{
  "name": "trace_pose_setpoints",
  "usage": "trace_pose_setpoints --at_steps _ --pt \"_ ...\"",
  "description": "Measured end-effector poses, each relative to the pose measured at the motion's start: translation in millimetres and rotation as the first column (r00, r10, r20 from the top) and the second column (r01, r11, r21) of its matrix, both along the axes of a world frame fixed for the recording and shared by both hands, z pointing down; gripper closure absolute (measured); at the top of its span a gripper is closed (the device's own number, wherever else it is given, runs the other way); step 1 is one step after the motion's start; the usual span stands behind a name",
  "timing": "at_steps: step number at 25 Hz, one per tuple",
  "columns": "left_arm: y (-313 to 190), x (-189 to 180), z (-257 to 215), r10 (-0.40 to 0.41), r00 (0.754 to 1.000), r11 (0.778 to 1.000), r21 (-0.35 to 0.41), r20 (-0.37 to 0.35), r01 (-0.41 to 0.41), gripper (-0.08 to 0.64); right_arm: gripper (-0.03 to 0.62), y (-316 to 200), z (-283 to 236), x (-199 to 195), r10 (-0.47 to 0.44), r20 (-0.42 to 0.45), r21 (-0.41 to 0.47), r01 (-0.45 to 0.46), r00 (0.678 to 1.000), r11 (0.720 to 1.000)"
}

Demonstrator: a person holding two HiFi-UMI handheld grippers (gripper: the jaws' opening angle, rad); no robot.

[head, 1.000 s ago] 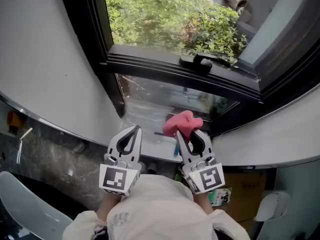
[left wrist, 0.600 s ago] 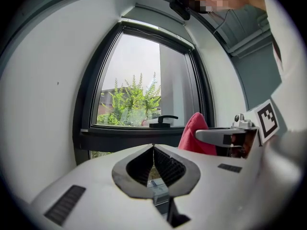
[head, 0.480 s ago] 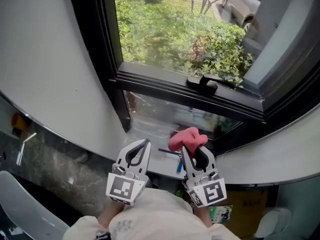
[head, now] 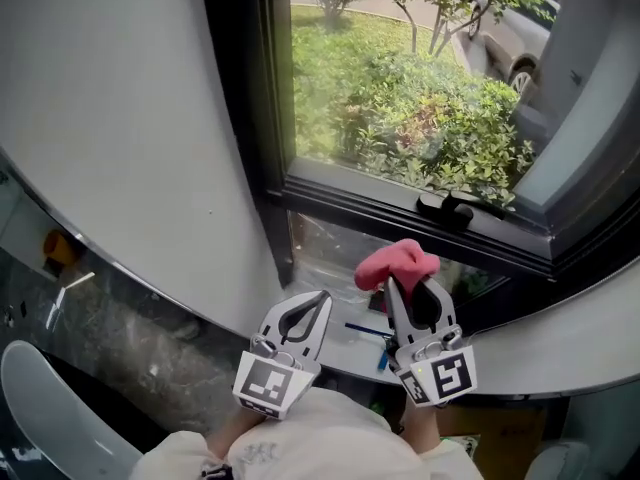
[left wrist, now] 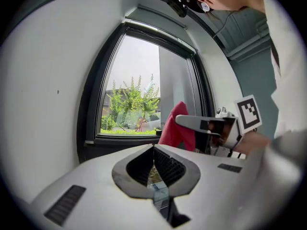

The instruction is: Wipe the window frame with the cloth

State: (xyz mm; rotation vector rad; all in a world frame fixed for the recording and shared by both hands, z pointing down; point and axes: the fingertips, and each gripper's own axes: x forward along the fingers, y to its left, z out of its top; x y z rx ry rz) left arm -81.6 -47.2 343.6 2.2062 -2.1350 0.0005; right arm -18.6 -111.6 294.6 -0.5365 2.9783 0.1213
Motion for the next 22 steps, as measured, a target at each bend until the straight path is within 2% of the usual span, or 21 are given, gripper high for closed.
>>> trace_pose_setpoints --at_steps 6,16,22 --pt "1.1 -16.4 -13.4 0.017 1.000 0.999 0.038 -0.004 -0.017 0.549 0.514 -11.5 -59.2 -53.8 -0.118 0.059 0.069 0.113 0.991 0.991" --pt "15.3 -49.3 -16.8 0.013 1.000 0.998 0.063 -0.015 -0.012 0.549 0.514 -31.6 -168.4 -140.3 -0.241 0.176 0.222 0.200 0.955 0.954" --pt "14.0 -59.0 -17.8 0.068 0.998 0.994 0.086 -0.008 -0.067 0.549 0.512 -51.5 -232.9 -179.4 -0.251 0.194 0.311 0.183 0.948 0.933"
